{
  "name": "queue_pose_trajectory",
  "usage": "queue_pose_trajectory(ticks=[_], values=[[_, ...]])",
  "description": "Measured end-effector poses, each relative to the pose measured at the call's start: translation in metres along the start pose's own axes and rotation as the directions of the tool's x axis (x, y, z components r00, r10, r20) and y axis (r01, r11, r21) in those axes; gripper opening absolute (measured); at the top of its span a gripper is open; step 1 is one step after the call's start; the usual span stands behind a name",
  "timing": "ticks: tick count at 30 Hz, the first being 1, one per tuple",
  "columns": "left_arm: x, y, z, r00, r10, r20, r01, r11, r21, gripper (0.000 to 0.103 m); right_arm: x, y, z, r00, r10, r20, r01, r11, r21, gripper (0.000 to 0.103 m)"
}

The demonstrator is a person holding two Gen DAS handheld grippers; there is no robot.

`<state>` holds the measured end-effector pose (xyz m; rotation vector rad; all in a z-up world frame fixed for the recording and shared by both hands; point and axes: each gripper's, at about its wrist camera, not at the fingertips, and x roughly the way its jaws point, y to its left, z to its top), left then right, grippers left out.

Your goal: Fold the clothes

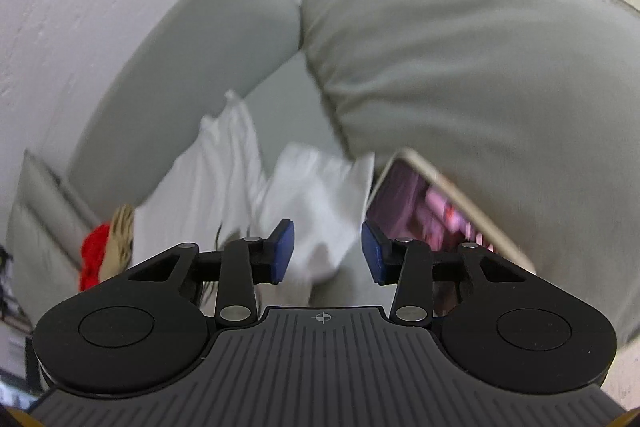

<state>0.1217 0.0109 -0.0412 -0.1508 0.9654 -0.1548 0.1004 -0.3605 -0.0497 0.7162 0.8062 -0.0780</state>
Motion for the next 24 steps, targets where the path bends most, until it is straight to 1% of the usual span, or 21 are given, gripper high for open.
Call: queue_pose_trajectory(ticks=[1,3,6,9,11,12,13,15,16,17,18,19,21,22,23,24], values=[[0.007,-0.005,0.003,1.0,0.001,-0.007,-0.001,1.0,0.009,0.04,0.009,0.002,0.009,1.0,-0.005,-0.003,0.005,1.0,-0.015,0.036],[0.02,-0.014,0.007,1.0,0.001,-0.019,0.0,1.0,0.024,0.04,0.031,0.008,0.028,0.999,-0.026,-0.031,0.024,0.998,-0.052,0.036],[0.035,-0.022,0.013,1.0,-0.008,-0.029,0.008,0.999,0.031,0.041,0.073,0.017,0.05,0.988,-0.115,-0.102,0.104,0.988,-0.111,0.036],[0.047,-0.024,0.013,0.999,-0.013,-0.046,0.014,0.999,0.035,0.042,0.111,0.023,0.065,0.96,-0.219,-0.171,0.189,0.966,-0.176,0.036],[0.054,-0.021,0.011,0.998,-0.018,-0.062,0.019,0.999,0.03,0.042,0.134,0.025,0.069,0.932,-0.284,-0.226,0.237,0.948,-0.213,0.036],[0.057,-0.02,0.009,0.998,-0.018,-0.068,0.02,0.999,0.027,0.042,0.142,0.024,0.069,0.921,-0.302,-0.246,0.25,0.942,-0.223,0.035],[0.059,-0.018,0.008,0.997,-0.018,-0.074,0.02,1.0,0.022,0.042,0.149,0.023,0.069,0.917,-0.304,-0.259,0.25,0.942,-0.222,0.036],[0.061,-0.016,0.005,0.997,-0.02,-0.074,0.021,1.0,0.015,0.042,0.157,0.018,0.069,0.918,-0.281,-0.281,0.232,0.953,-0.193,0.035],[0.061,-0.015,0.004,0.997,-0.022,-0.072,0.023,1.0,0.01,0.043,0.16,0.015,0.069,0.921,-0.264,-0.286,0.222,0.96,-0.171,0.031],[0.06,-0.014,0.004,0.997,-0.024,-0.07,0.025,1.0,0.008,0.043,0.161,0.012,0.068,0.926,-0.249,-0.284,0.213,0.965,-0.15,0.028],[0.059,-0.013,0.004,0.997,-0.027,-0.067,0.027,1.0,0.005,0.043,0.159,0.01,0.068,0.931,-0.239,-0.277,0.208,0.969,-0.137,0.01],[0.058,-0.012,0.004,0.998,-0.03,-0.063,0.03,1.0,0.002,0.043,0.157,0.008,0.067,0.936,-0.229,-0.267,0.202,0.971,-0.124,0.004],[0.056,-0.011,0.004,0.998,-0.035,-0.054,0.034,0.999,-0.003,0.043,0.147,0.006,0.064,0.953,-0.209,-0.217,0.189,0.976,-0.108,0.001],[0.055,-0.011,0.004,0.998,-0.037,-0.049,0.037,0.999,-0.005,0.043,0.139,0.007,0.062,0.963,-0.215,-0.165,0.198,0.974,-0.11,0.001],[0.053,-0.012,0.005,0.998,-0.04,-0.045,0.04,0.999,-0.004,0.043,0.128,0.01,0.06,0.967,-0.236,-0.101,0.223,0.967,-0.122,0.001],[0.052,-0.013,0.005,0.998,-0.047,-0.042,0.047,0.999,0.0,0.043,0.117,0.013,0.058,0.963,-0.266,-0.035,0.259,0.956,-0.139,0.0]])
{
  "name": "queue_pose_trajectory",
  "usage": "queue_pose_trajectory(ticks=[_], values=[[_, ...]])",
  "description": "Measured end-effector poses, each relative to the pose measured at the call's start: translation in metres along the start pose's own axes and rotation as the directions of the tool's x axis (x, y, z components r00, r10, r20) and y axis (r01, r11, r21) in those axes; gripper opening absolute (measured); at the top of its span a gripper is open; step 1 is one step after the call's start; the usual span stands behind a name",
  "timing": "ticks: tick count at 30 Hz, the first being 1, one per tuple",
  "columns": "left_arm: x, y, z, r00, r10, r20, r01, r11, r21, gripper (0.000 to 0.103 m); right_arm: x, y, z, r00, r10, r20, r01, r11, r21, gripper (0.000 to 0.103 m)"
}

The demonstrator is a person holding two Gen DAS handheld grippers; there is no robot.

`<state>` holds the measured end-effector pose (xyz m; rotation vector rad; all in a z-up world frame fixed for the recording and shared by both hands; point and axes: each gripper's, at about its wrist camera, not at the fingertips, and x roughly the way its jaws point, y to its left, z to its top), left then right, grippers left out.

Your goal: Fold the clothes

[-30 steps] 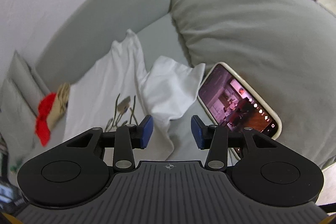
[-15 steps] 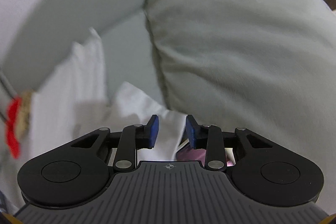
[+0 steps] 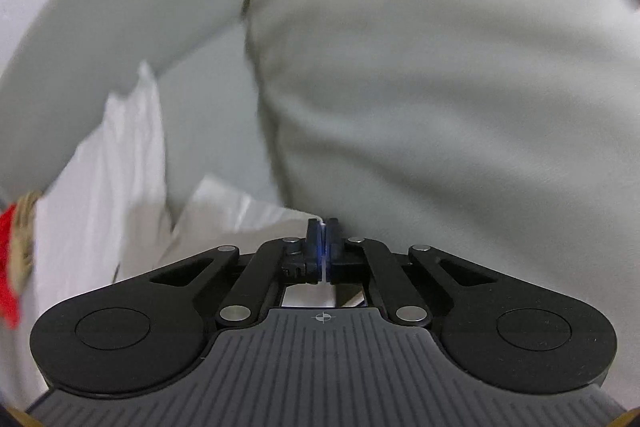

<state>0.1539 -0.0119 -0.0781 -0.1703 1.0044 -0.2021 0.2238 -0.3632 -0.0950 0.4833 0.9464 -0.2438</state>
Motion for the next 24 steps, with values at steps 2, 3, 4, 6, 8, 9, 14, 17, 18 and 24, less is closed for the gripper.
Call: queue_pose_trajectory(ticks=[2,3,4,6,8,9,14,17,18,24], values=[[-0.001,-0.004,0.0,1.0,-0.017,0.0,0.017,1.0,0.01,0.043,-0.014,0.0,-0.005,0.996,-0.052,0.074,0.053,0.999,-0.006,0.0],[-0.001,-0.006,-0.001,1.0,-0.029,-0.006,0.029,0.999,0.016,0.043,-0.02,-0.001,-0.007,0.992,-0.075,0.101,0.076,0.997,-0.007,0.0],[0.0,-0.009,-0.002,0.999,-0.042,-0.011,0.042,0.999,0.022,0.043,-0.022,0.0,-0.01,0.988,-0.101,0.115,0.104,0.995,-0.014,0.0],[0.001,-0.013,-0.005,0.999,-0.048,-0.02,0.048,0.998,0.034,0.043,-0.016,0.003,-0.013,0.985,-0.138,0.104,0.145,0.988,-0.057,0.001],[-0.003,-0.013,-0.007,0.999,-0.047,-0.017,0.047,0.998,0.037,0.043,-0.011,0.006,-0.012,0.981,-0.169,0.092,0.176,0.981,-0.083,0.002],[-0.007,-0.012,-0.008,0.999,-0.049,-0.01,0.049,0.998,0.034,0.043,-0.01,0.007,-0.012,0.979,-0.182,0.089,0.189,0.978,-0.089,0.006],[-0.035,0.012,-0.007,0.999,-0.032,0.044,0.034,0.998,-0.047,0.047,-0.041,0.031,-0.017,0.982,-0.162,0.098,0.172,0.979,-0.108,0.044],[-0.057,0.043,-0.015,0.996,0.011,0.086,0.004,0.985,-0.172,0.047,-0.074,0.047,-0.035,0.999,0.008,0.038,-0.004,0.994,-0.112,0.053],[-0.065,0.056,-0.019,0.995,0.023,0.101,0.0,0.975,-0.224,0.047,-0.084,0.054,-0.044,0.998,0.058,0.021,-0.055,0.991,-0.121,0.054],[-0.106,0.155,-0.07,0.965,0.113,0.237,0.062,0.779,-0.624,0.047,-0.125,0.105,-0.121,0.962,0.248,-0.115,-0.27,0.926,-0.263,0.055]])
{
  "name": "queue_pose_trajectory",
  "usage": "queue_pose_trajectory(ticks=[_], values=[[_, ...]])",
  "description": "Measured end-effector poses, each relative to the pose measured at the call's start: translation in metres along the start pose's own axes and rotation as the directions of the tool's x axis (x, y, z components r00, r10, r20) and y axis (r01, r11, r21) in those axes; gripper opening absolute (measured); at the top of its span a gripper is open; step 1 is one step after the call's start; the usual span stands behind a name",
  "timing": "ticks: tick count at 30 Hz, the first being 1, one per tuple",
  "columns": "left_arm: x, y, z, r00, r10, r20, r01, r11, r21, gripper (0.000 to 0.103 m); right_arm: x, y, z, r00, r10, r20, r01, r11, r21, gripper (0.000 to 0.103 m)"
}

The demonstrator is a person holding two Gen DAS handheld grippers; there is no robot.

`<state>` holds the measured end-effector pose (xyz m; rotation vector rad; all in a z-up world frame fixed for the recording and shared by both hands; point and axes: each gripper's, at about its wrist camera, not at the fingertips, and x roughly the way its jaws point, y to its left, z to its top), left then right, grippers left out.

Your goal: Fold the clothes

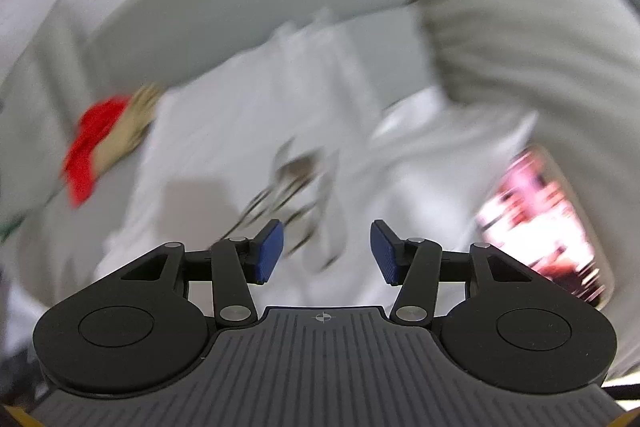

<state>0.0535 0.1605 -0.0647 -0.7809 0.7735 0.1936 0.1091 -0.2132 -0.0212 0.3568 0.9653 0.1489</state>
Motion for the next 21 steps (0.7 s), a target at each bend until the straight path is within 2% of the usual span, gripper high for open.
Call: queue_pose_trajectory(ticks=[1,3,6,9,10,18,21], values=[[-0.003,0.016,0.003,1.0,0.015,0.019,-0.013,0.997,-0.079,0.044,0.001,0.01,-0.009,1.0,0.018,-0.015,-0.019,1.0,-0.015,0.055],[-0.004,0.048,0.006,0.998,0.041,0.049,-0.028,0.97,-0.242,0.043,0.002,0.029,-0.026,0.998,0.053,-0.044,-0.055,0.998,-0.044,0.055],[0.009,0.073,0.012,0.999,-0.004,0.047,0.021,0.932,-0.362,0.037,0.007,0.044,-0.037,0.992,0.085,-0.097,-0.091,0.995,-0.052,0.055],[0.03,0.081,0.015,0.996,-0.085,0.018,0.085,0.911,-0.404,0.037,0.005,0.052,-0.04,0.99,0.084,-0.112,-0.09,0.994,-0.055,0.055],[0.036,0.082,0.015,0.995,-0.094,0.015,0.092,0.905,-0.414,0.034,0.002,0.053,-0.04,0.991,0.079,-0.105,-0.086,0.995,-0.057,0.055],[0.063,0.089,0.021,0.981,-0.193,0.017,0.176,0.852,-0.492,0.033,-0.006,0.048,-0.04,0.995,0.049,-0.081,-0.052,0.998,-0.037,0.055],[0.073,0.094,0.025,0.979,-0.202,0.011,0.176,0.825,-0.536,0.018,-0.003,0.045,-0.043,0.995,0.039,-0.094,-0.041,0.999,-0.019,0.055]])
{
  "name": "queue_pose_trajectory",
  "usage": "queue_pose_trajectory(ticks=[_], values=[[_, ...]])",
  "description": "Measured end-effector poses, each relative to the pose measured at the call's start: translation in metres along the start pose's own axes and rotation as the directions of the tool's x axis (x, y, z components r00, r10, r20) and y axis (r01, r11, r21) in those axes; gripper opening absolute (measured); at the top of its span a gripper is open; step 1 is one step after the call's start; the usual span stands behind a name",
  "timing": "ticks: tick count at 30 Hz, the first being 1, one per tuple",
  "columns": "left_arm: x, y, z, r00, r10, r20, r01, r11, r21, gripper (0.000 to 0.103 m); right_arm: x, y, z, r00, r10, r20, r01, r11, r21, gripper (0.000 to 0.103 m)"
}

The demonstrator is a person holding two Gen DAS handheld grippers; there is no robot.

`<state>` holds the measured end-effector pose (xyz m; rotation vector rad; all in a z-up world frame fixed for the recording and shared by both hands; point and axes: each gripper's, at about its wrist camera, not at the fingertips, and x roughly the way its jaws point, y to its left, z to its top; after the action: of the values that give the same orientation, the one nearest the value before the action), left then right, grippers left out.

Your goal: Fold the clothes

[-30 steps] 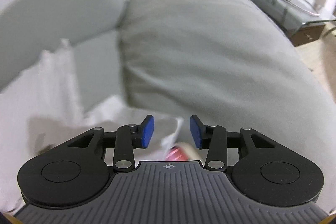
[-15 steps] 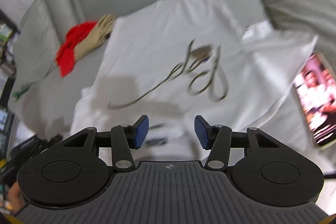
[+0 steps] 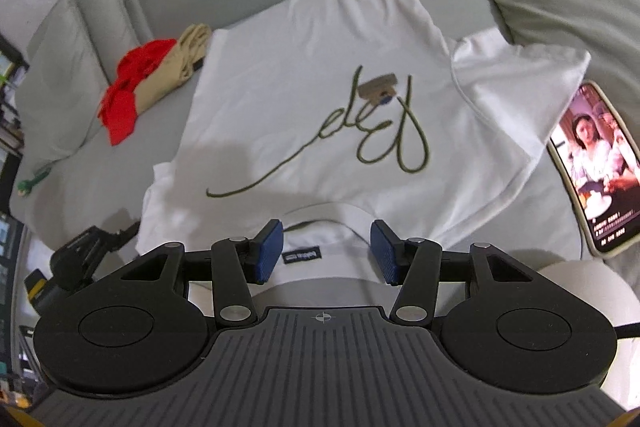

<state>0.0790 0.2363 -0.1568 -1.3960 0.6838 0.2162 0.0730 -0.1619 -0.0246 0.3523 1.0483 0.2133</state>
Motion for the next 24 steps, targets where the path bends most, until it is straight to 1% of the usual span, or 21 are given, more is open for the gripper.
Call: queue_pose_trajectory(ticks=[1,2,3,5,8,10,12,13,14,17,19,21,23,24], values=[[0.002,0.003,0.003,1.0,0.003,-0.003,-0.003,1.0,-0.025,0.008,0.0,0.001,-0.001,1.0,-0.002,0.0,0.002,1.0,-0.004,0.055],[0.003,0.006,0.005,1.0,0.0,-0.005,0.0,0.999,-0.041,0.006,-0.001,0.002,-0.002,1.0,-0.004,0.001,0.004,1.0,-0.008,0.055],[0.004,0.008,0.006,1.0,-0.004,-0.006,0.004,0.998,-0.056,0.006,-0.003,0.003,-0.002,1.0,-0.006,0.005,0.006,1.0,-0.016,0.055],[0.001,0.004,0.007,1.0,0.003,0.014,-0.003,1.0,-0.025,0.0,-0.005,0.005,-0.003,1.0,-0.006,0.013,0.006,1.0,-0.027,0.055],[-0.015,-0.015,0.009,0.994,0.02,0.105,-0.03,0.995,0.099,0.0,-0.007,0.005,-0.002,1.0,-0.007,0.016,0.007,1.0,-0.028,0.055],[-0.033,-0.032,0.011,0.984,0.005,0.18,-0.038,0.982,0.183,0.0,-0.007,0.005,-0.002,1.0,-0.008,0.015,0.009,1.0,-0.027,0.055],[-0.05,-0.044,0.014,0.966,0.013,0.257,-0.082,0.963,0.258,0.0,-0.007,0.006,-0.002,1.0,-0.008,0.014,0.009,1.0,-0.027,0.055],[-0.057,-0.049,0.015,0.957,0.022,0.29,-0.113,0.948,0.298,0.0,-0.006,0.006,-0.002,1.0,-0.009,0.014,0.009,1.0,-0.028,0.055],[-0.059,-0.053,0.017,0.951,0.042,0.307,-0.149,0.931,0.333,0.0,-0.006,0.006,-0.003,1.0,-0.009,0.012,0.009,1.0,-0.028,0.055],[-0.049,-0.056,0.02,0.934,0.132,0.331,-0.267,0.875,0.404,0.0,-0.001,0.006,-0.004,1.0,-0.006,-0.006,0.006,1.0,-0.025,0.055],[-0.041,-0.052,0.022,0.926,0.169,0.337,-0.31,0.851,0.424,0.0,0.001,0.006,-0.005,1.0,-0.001,-0.019,0.0,1.0,-0.023,0.055],[-0.033,-0.047,0.025,0.916,0.204,0.344,-0.35,0.826,0.442,0.004,0.0,0.007,-0.006,1.0,0.001,-0.024,-0.002,1.0,-0.026,0.055],[-0.031,-0.051,0.027,0.91,0.21,0.358,-0.369,0.803,0.468,0.004,-0.006,0.003,-0.005,1.0,-0.004,-0.005,0.004,1.0,-0.016,0.059],[-0.03,-0.055,0.028,0.908,0.216,0.36,-0.38,0.788,0.484,0.004,-0.009,0.0,-0.005,1.0,-0.007,0.006,0.008,1.0,-0.009,0.066]])
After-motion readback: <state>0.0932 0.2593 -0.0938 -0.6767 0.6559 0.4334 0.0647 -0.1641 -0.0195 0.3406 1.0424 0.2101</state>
